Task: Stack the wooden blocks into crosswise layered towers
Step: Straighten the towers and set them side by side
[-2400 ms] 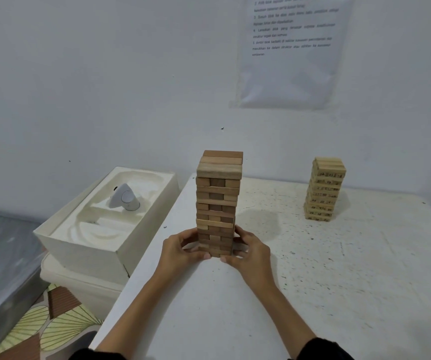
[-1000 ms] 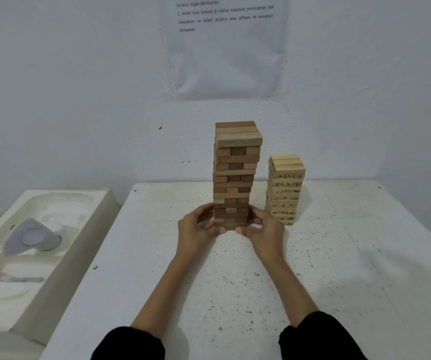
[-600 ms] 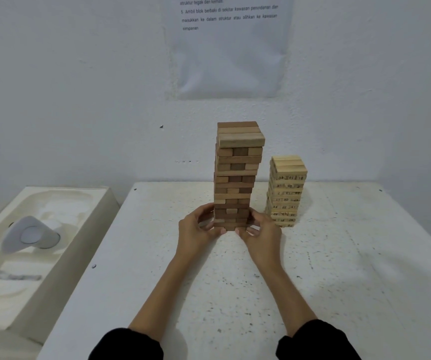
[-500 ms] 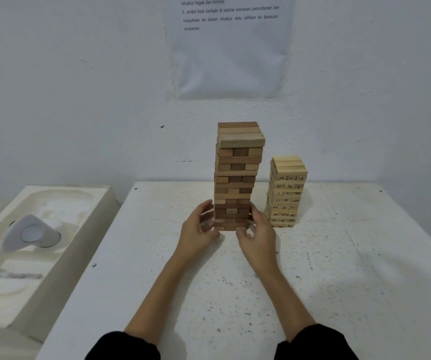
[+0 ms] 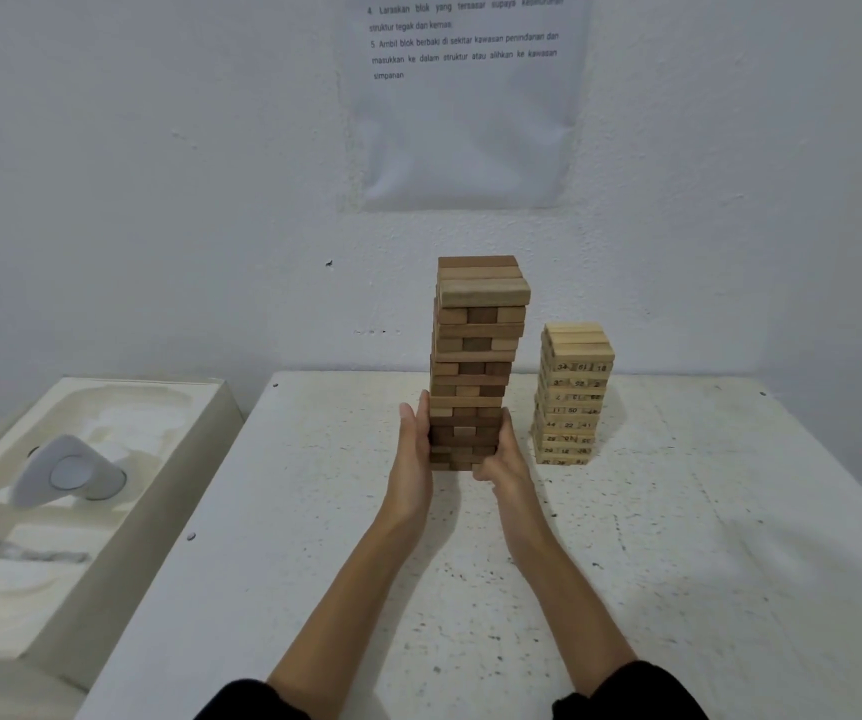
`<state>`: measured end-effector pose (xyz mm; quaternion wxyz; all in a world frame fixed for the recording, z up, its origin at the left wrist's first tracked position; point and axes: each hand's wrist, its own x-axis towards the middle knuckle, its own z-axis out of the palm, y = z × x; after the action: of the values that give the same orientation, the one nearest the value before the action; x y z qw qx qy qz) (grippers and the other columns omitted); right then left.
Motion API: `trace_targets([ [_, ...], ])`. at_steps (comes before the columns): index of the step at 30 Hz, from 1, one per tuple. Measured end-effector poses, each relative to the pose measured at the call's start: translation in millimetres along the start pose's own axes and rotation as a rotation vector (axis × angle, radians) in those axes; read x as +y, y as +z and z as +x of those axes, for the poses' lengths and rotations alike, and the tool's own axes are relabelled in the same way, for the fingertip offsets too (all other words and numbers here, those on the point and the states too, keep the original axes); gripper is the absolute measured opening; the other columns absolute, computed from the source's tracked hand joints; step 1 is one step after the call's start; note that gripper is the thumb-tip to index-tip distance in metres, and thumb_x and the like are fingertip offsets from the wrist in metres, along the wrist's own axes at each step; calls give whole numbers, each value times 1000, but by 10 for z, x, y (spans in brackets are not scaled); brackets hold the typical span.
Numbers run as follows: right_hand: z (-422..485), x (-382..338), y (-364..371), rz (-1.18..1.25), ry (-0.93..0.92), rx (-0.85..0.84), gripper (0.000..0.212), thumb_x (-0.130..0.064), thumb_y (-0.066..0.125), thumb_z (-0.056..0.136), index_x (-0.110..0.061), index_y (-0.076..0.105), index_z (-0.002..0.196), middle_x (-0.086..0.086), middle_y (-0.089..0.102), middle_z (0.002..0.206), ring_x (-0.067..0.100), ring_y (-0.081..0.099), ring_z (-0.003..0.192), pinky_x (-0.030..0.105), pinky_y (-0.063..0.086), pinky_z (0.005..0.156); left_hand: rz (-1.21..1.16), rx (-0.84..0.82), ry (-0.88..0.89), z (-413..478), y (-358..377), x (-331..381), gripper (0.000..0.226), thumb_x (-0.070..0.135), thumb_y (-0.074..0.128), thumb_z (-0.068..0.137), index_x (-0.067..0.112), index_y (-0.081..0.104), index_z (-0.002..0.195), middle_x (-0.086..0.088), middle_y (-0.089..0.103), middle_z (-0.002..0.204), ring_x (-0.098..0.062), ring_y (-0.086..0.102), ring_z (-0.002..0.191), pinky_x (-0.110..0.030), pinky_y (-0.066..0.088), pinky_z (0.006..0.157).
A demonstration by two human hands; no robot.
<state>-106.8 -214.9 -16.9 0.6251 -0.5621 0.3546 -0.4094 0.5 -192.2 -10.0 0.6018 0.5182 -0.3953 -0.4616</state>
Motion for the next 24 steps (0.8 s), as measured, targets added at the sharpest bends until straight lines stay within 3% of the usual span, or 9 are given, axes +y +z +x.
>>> trace_targets([
  [3,-5,-18,3,9,-17,-13,88,-20,43,65,-27,18,149,-15,47,136,-3,43,122,17,37,95,0,-4,3,-16,8,17,84,74,11,83,24,25,149,5,37,150,-8,29,139,-38,14,119],
  [7,6,-21,13,7,-43,-18,81,-18,42,66,-28,28,145,-14,49,135,-10,46,116,12,40,89,-6,14,-5,-12,29,39,79,66,6,85,25,23,150,4,36,150,-8,28,140,-30,15,116],
  [11,-24,-56,20,38,-69,17,63,-26,42,78,-24,36,141,-7,49,138,7,41,129,30,30,109,-12,19,-20,-19,38,57,83,73,3,84,27,20,150,4,32,153,-10,23,142,-35,11,118],
  [13,-57,-116,37,97,-43,56,48,-40,40,93,-27,36,139,-11,44,141,4,36,132,24,21,111,-18,36,-22,-25,45,107,82,75,3,83,30,19,150,7,25,155,-9,17,144,-35,8,118],
  [15,-58,-172,53,110,-52,60,43,-56,28,93,-40,41,131,-24,46,133,-10,37,126,21,21,110,-28,69,1,-43,83,184,72,66,3,88,32,16,150,13,18,155,-5,12,143,-32,5,115],
  [17,-50,-232,69,73,-49,57,53,-60,17,88,-42,41,131,-25,45,135,-12,35,126,19,20,107,-74,54,39,-67,121,261,65,58,0,91,34,17,149,19,20,149,3,17,136,-26,8,112],
  [19,-27,-260,69,84,-48,47,69,-63,11,84,-33,32,143,-18,35,146,-6,28,134,20,16,107,-83,52,52,-74,138,297,64,55,-3,92,34,17,148,21,25,144,5,22,131,-22,11,109],
  [24,-5,-296,79,117,-46,48,81,-70,11,78,-29,26,147,-13,31,150,-1,24,137,22,15,110,-99,8,50,-73,123,305,83,68,4,77,31,18,150,9,29,153,-6,21,142,-34,10,119],
])
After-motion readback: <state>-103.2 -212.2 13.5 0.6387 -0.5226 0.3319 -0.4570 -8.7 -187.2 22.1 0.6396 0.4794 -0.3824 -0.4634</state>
